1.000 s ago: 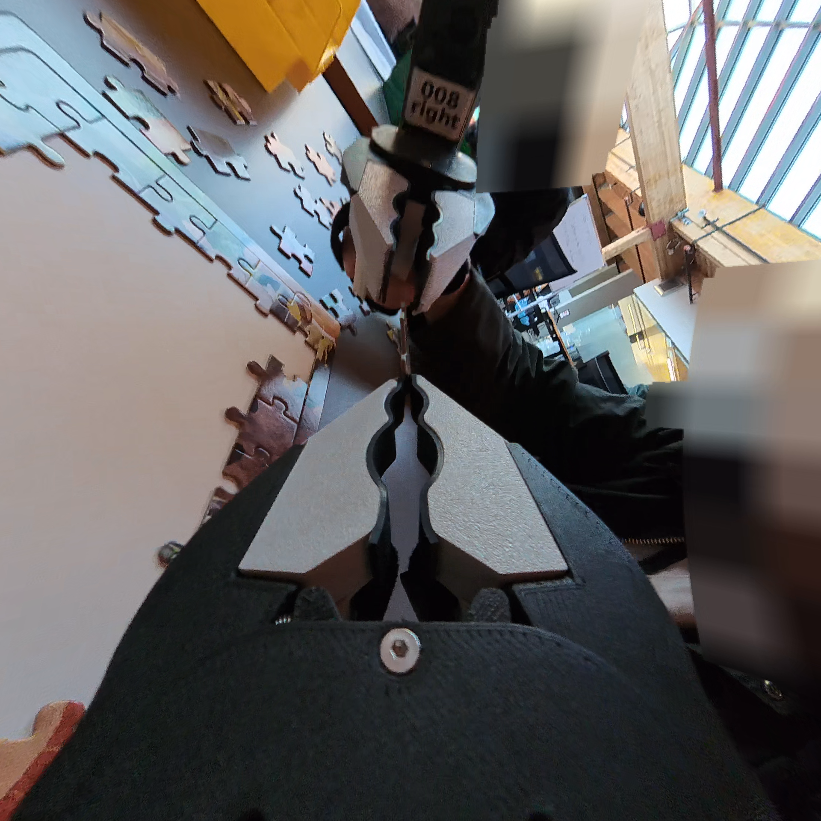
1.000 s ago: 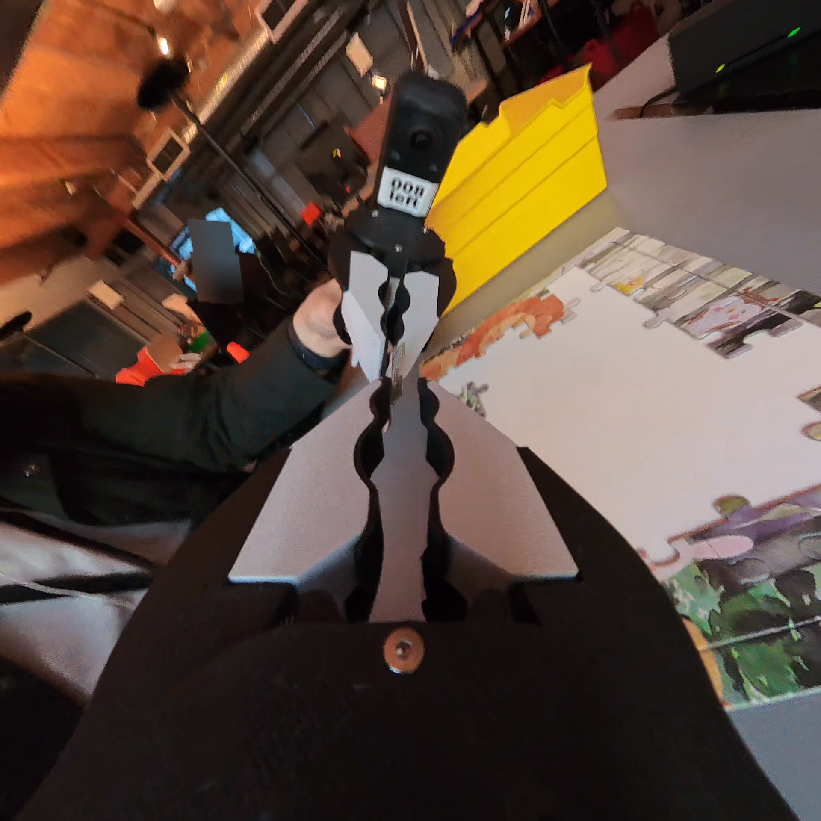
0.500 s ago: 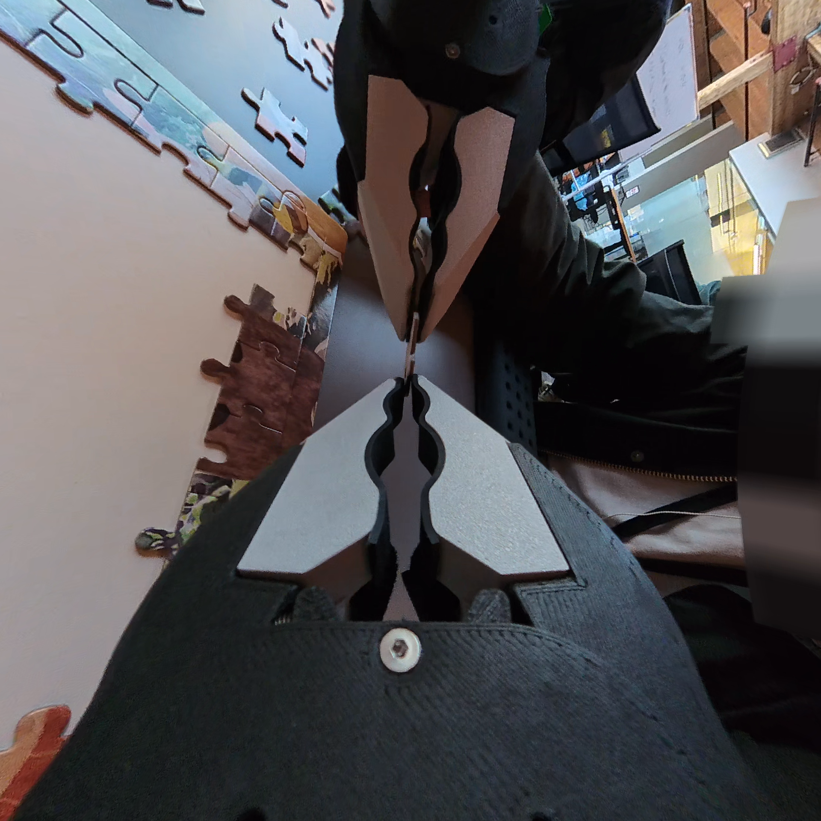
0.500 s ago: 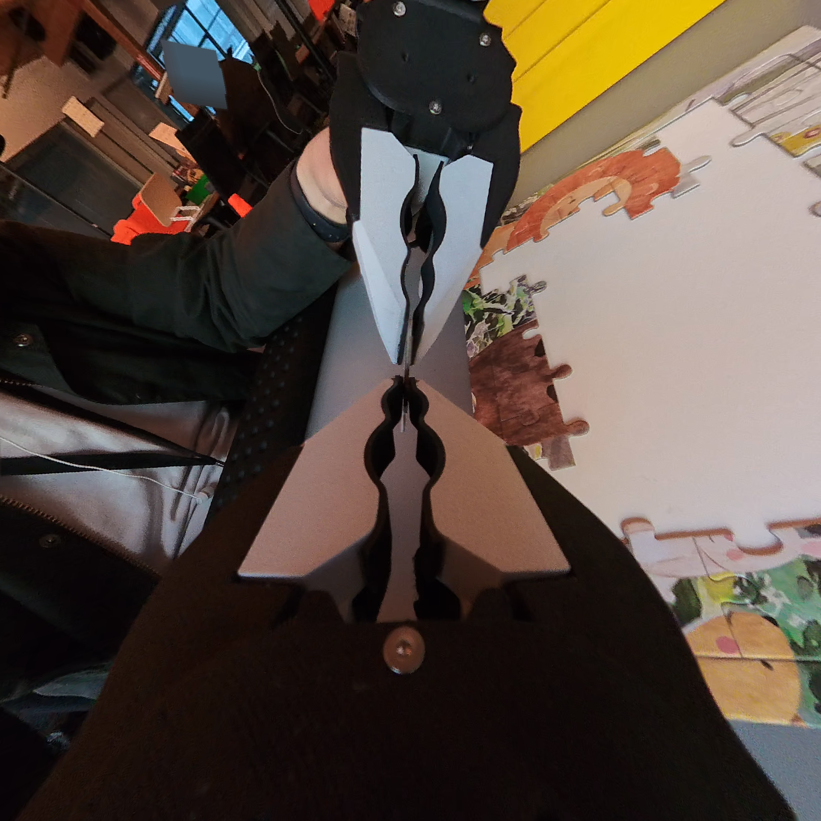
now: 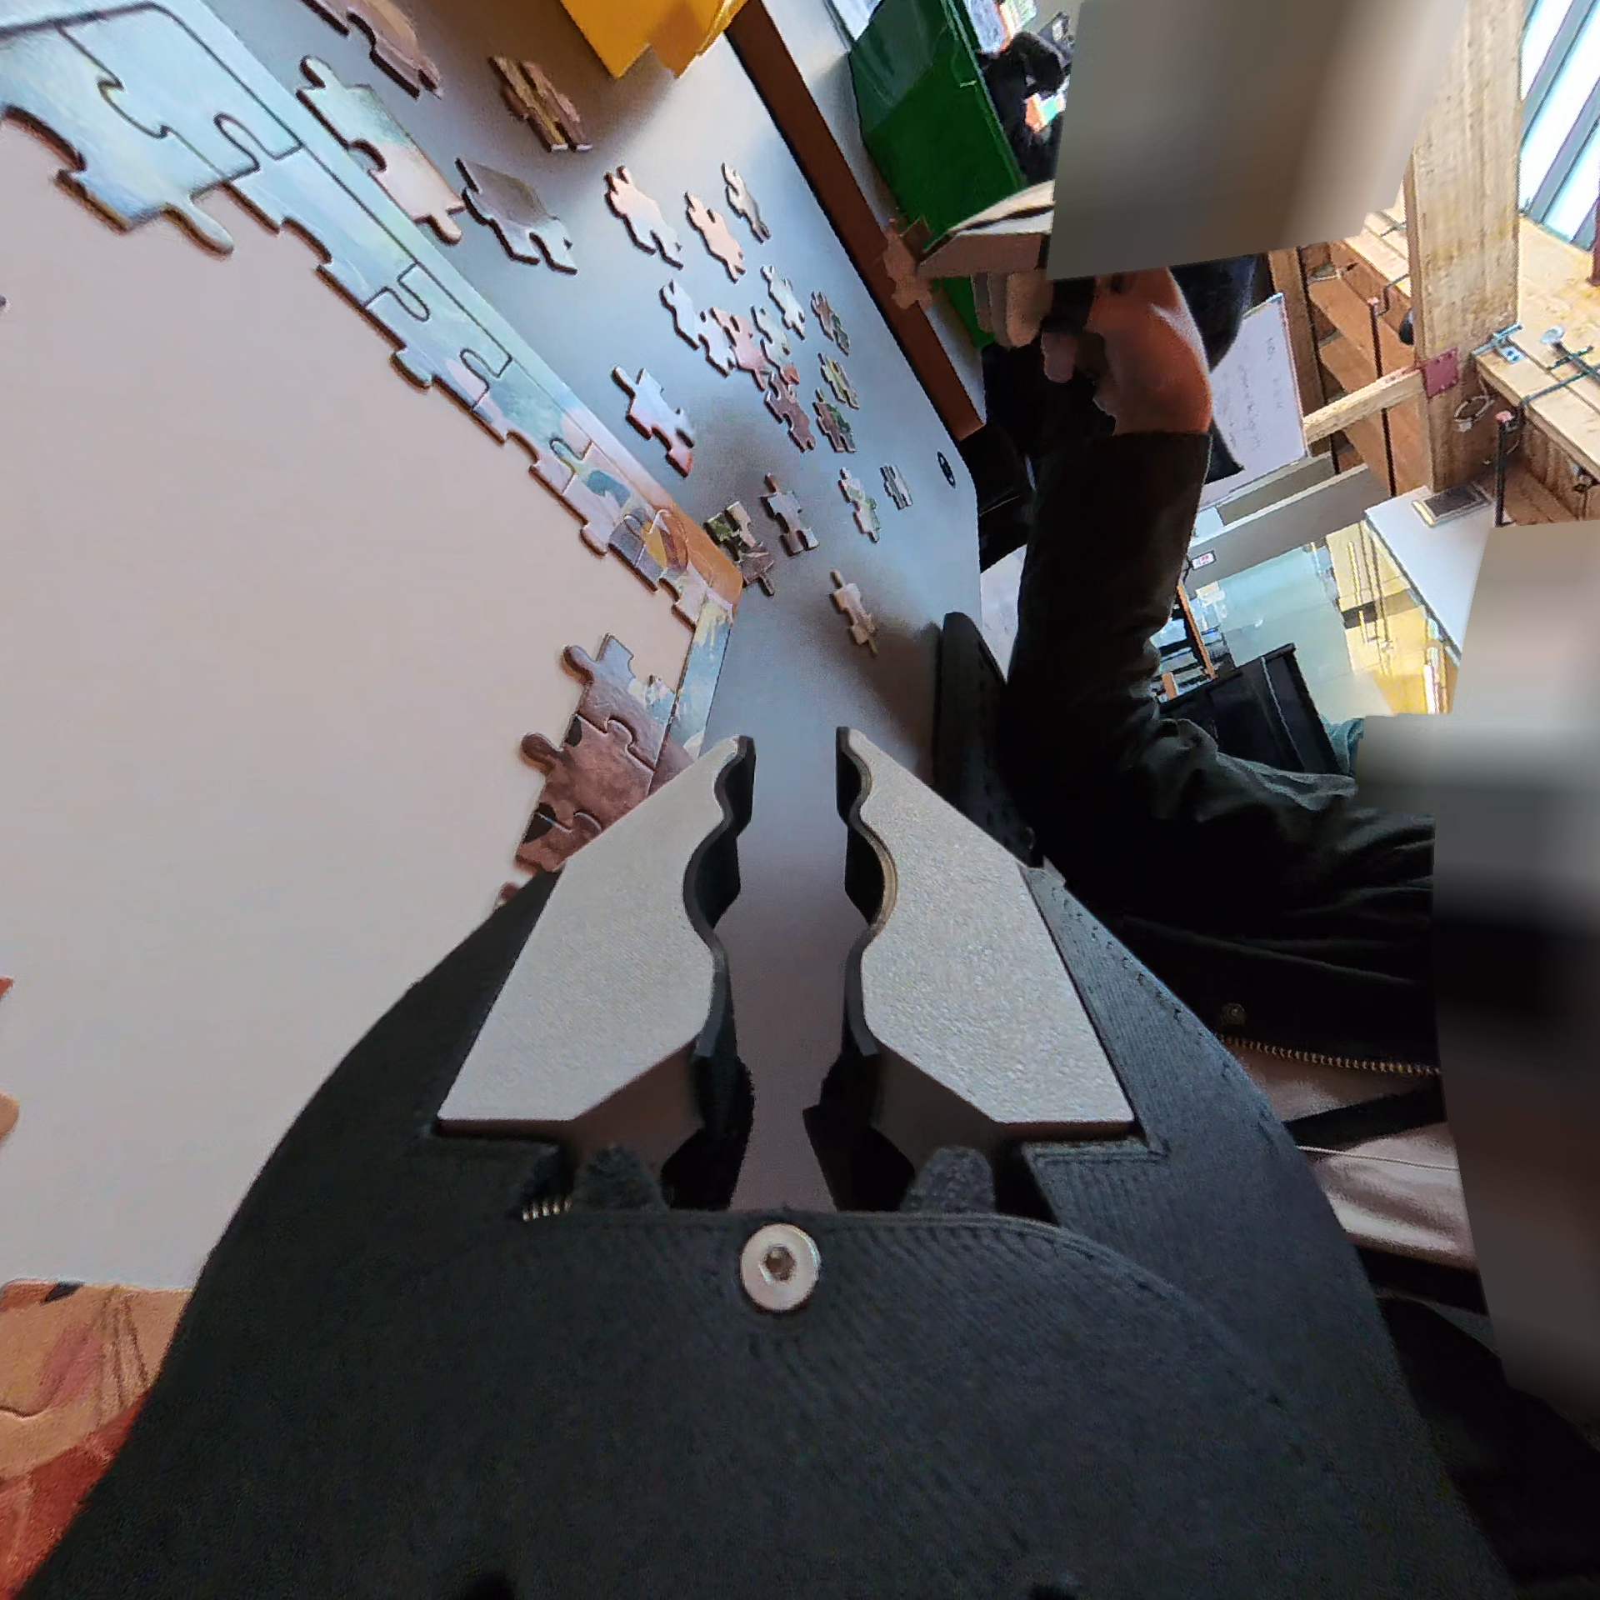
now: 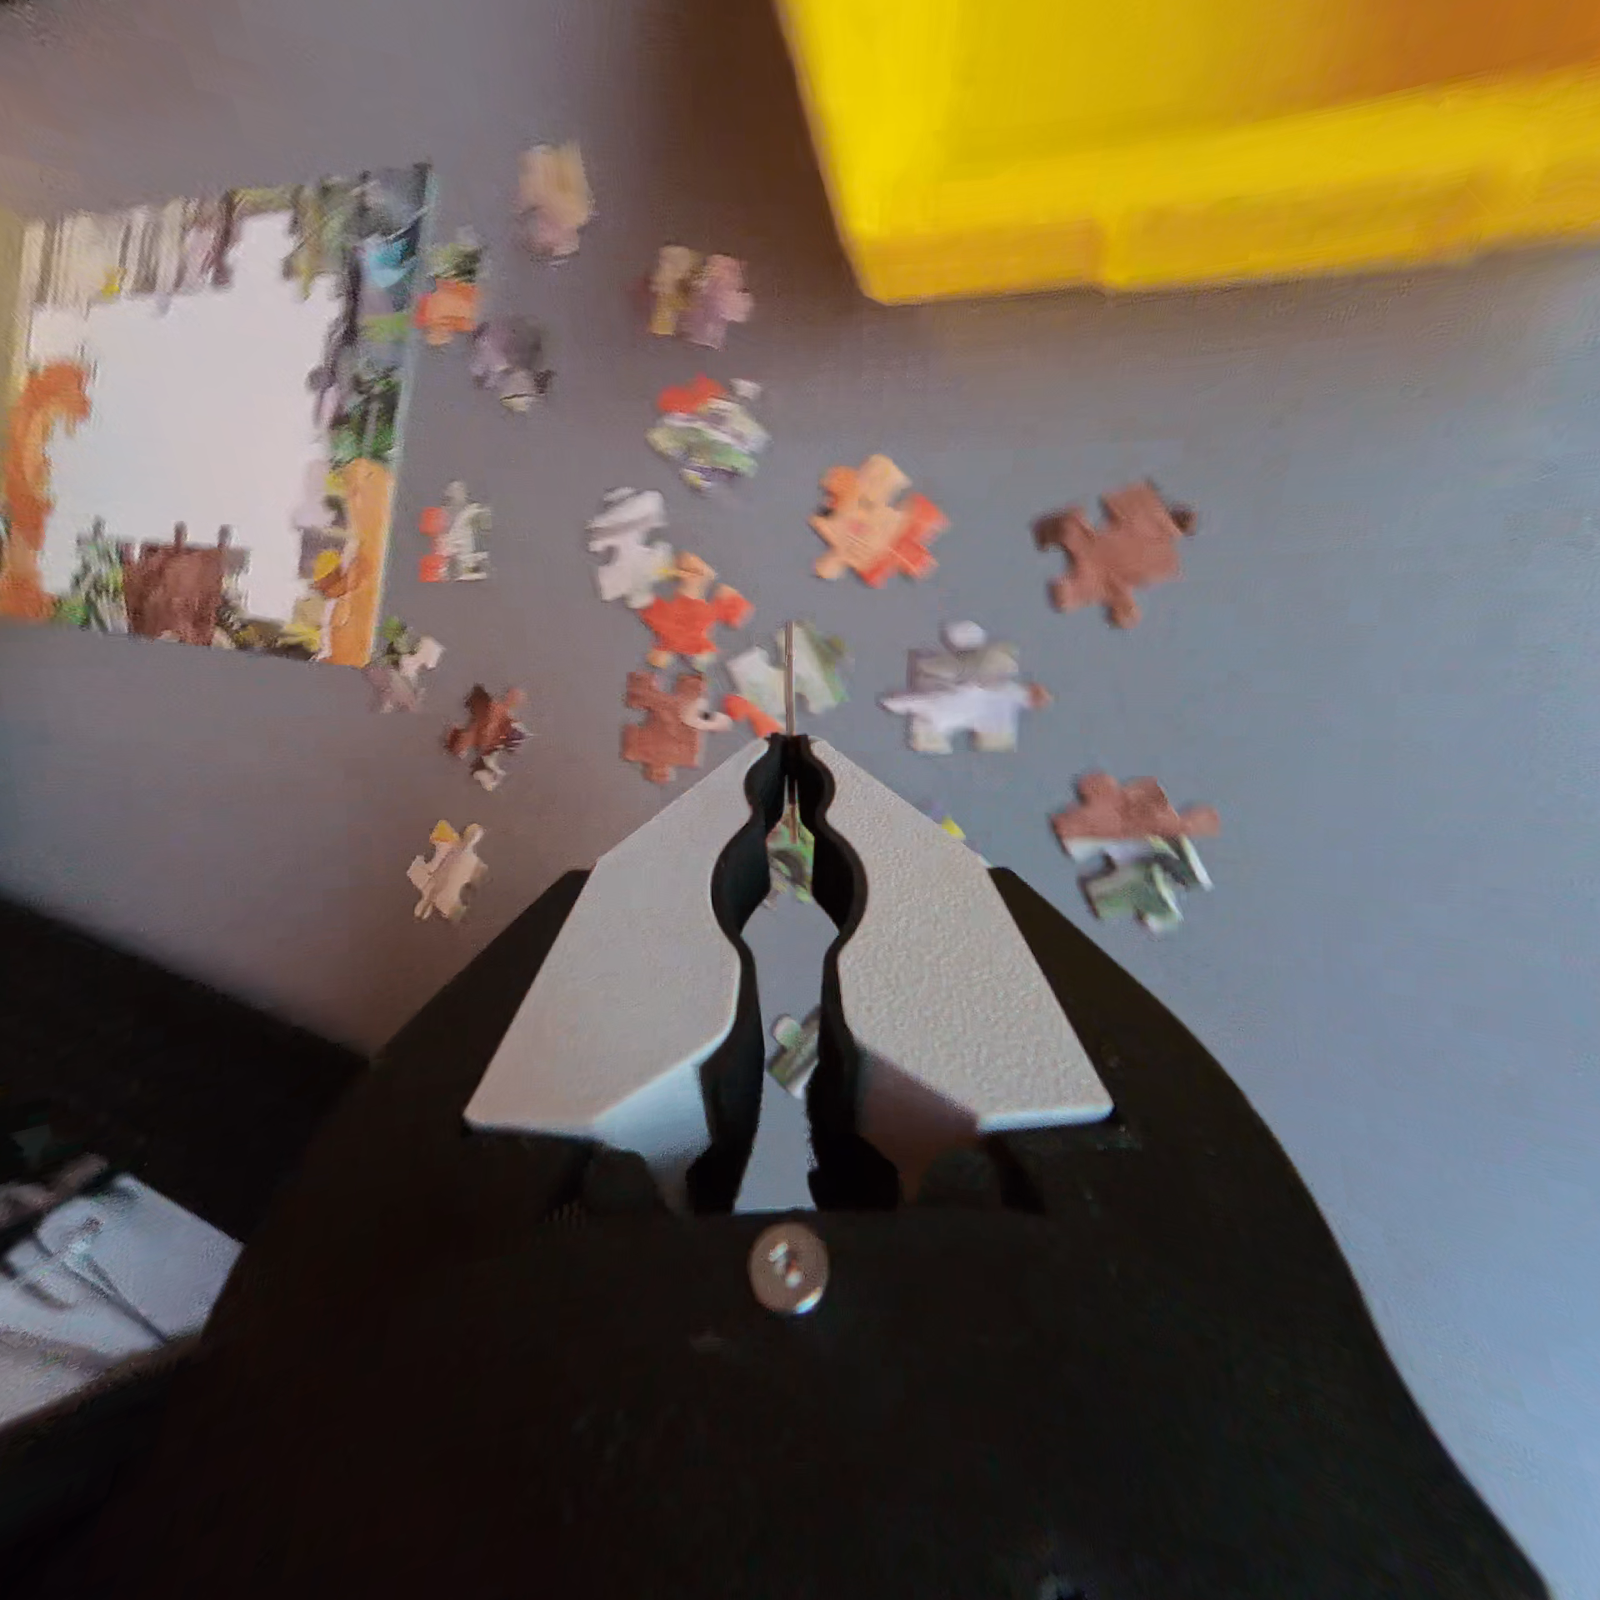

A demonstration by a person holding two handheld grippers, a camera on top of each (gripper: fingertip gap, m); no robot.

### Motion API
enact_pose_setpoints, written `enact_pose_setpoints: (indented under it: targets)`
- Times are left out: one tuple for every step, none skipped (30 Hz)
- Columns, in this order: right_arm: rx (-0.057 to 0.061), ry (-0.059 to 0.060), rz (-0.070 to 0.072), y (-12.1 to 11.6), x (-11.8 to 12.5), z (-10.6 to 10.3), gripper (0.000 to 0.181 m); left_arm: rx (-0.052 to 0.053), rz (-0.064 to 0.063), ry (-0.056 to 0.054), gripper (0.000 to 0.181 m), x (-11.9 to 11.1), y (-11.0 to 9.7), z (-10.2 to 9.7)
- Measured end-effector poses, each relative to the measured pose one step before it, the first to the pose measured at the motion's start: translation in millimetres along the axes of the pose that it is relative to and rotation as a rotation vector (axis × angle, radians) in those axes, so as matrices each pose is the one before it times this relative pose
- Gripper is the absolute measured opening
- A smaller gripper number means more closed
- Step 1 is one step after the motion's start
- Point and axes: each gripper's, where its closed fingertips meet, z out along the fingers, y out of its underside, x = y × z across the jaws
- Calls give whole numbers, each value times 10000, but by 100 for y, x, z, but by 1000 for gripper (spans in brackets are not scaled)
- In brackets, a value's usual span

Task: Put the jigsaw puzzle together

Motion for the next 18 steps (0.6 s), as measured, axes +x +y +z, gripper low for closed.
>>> enact_pose_setpoints:
  targets:
    - [192, -81, 623, 647, 1506, -324, 1, -127, -58, -27, 16, -122, 218, 105]
    - [158, -99, 497, 485, 1281, -328, 1, -101, -62, 20, 15, -14, 166, 82]
    - [7, 82, 460, 656, 1402, -356, 1, -61, -47, -13, 15, -45, 88, 53]
    - [-68, 228, 352, 683, 1439, -338, 1, -38, -18, -127, 14, -201, 47, 16]
    - [-119, 138, 256, 798, 1186, -227, 1, -47, 15, -267, 14, -426, 67, -23]
    - [-208, -106, 294, 971, 758, -151, 1, -90, 41, -376, 13, -599, 151, -44]
    - [-263, -208, 339, 1184, 653, 14, 1, -112, 81, -379, 11, -602, 190, -44]
    - [-211, -162, 282, 938, 570, -34, 1, -75, 132, -365, 4, -556, 122, -81]
    - [-181, -122, 206, 865, 523, 21, 1, -42, 156, -459, 0, -663, 67, -78]
    - [-214, -128, 127, 840, 412, 254, 1, -107, 149, -493, 0, -703, 159, -69]
    - [-132, -314, 34, 601, 76, 228, 2, -181, 109, -381, 0, -561, 272, -14]
    - [139, -486, 22, 46, -327, 140, 1, -190, 49, -278, 0, -431, 304, 40]
    - [112, -204, -3, -29, 15, 72, 1, -152, 18, -177, 0, -316, 285, 104]
    - [60, -31, -26, 39, 222, 60, 3, -104, -8, -122, 0, -246, 219, 142]
    - [46, 34, -52, 6, 223, 24, 4, -126, -28, -158, 0, -319, 249, 170]
    - [4, 205, -9, 49, 492, 5, 8, -192, 2, -227, 0, -401, 340, 194]
    - [-7, 181, -36, 59, 391, -157, 10, -190, 65, -244, 0, -374, 318, 192]
    - [83, -147, 39, -18, -19, 26, 13, -38, 88, -61, 0, -40, 67, 121]
